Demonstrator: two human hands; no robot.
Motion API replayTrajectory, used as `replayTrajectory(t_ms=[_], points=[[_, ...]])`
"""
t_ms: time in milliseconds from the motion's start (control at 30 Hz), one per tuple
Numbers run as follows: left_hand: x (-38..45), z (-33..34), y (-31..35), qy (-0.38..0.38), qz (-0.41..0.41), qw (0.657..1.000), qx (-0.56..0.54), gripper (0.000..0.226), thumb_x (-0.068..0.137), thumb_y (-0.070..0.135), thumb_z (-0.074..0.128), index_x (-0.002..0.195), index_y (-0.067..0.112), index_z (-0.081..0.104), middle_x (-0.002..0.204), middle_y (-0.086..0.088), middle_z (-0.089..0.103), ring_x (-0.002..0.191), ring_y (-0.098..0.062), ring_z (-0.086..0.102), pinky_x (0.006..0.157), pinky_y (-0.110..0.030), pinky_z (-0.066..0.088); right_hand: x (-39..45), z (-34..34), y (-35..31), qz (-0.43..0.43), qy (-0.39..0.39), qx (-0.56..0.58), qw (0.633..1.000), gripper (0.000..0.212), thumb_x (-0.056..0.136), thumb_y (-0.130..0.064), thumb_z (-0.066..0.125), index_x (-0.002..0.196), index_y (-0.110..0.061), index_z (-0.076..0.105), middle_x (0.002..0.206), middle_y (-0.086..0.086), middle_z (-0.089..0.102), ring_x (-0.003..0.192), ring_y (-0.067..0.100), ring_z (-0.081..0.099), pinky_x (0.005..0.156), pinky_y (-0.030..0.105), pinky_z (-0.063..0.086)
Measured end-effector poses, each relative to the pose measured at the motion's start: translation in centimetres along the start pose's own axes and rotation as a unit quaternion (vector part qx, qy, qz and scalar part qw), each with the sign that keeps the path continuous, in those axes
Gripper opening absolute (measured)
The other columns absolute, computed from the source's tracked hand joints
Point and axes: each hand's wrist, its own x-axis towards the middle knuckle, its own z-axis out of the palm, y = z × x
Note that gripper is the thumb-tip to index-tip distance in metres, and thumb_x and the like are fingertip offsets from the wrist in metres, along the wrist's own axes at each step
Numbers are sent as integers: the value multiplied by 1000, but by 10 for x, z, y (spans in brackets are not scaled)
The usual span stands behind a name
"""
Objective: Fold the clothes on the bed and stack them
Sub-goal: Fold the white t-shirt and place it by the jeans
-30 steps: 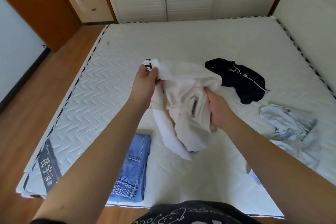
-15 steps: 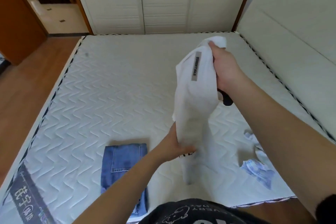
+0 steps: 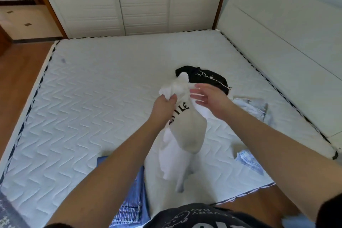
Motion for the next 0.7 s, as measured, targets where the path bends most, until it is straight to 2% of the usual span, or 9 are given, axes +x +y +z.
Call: replayTrajectory(t_ms=[67,200,267,367,467,533,567,633,700], points=[[7,4,16,7,-20,1000,-11,14,95,31,54,87,22,60,92,-4,68,86,-23,67,76,-37,55,-10,-5,46,31,27,-67,997,25,94,-11,51,113,-15,66,103,6,74,89,20,71,71,26,54],[7,16,42,6,-20,1000,-18,16,95,30,54,85,17,55,91,-5,63,83,-22,64,70,-33,54,-29,-16,118,113,94,-62,987,30,93,0,42,110,-12,63,79,-3,74,70,13,69,73,30,50],[7,20,56,7,-28,999,-39,15,95,26,53,96,12,55,94,-9,63,87,-26,64,76,-39,55,-41,-22,139,130,50,-68,988,37,92,4,41,110,-18,63,92,-8,75,91,14,69,71,23,46],[5,22,81,-3,-33,996,-83,30,95,17,50,119,-1,55,82,-2,57,70,-18,58,69,-34,54,-49,-29,155,113,-50,-179,976,55,87,0,51,132,-32,50,133,-12,55,127,10,47,73,18,43],[8,22,102,-13,6,997,-73,35,93,14,57,125,1,52,101,-9,55,82,-22,56,63,-26,44,-44,-30,150,78,0,-225,971,78,86,-22,72,149,-34,28,139,-13,39,130,8,37,86,25,42],[10,24,115,-29,1,992,-120,14,94,10,53,108,7,54,97,-10,53,74,-18,54,53,-23,43,-39,-29,139,53,47,-201,977,86,81,-34,78,149,-33,27,132,-14,40,119,7,42,87,25,41],[11,22,122,-21,20,995,-92,5,95,9,50,98,9,54,88,-7,55,68,-15,55,50,-21,44,-36,-29,135,42,54,-189,980,81,79,-36,80,145,-33,33,125,-18,45,111,2,48,84,19,43],[12,21,134,-29,33,997,-67,12,96,7,48,86,13,52,78,0,53,62,-7,53,49,-16,46,-30,-29,129,38,54,-174,983,54,82,-35,78,128,-32,50,107,-23,57,99,-5,56,66,9,43],[17,20,141,-46,41,993,-99,11,95,3,46,90,11,51,78,0,44,59,-3,49,45,-9,39,-23,-29,127,48,83,-160,982,25,91,-35,67,113,-25,60,94,-14,64,93,7,62,62,15,43]])
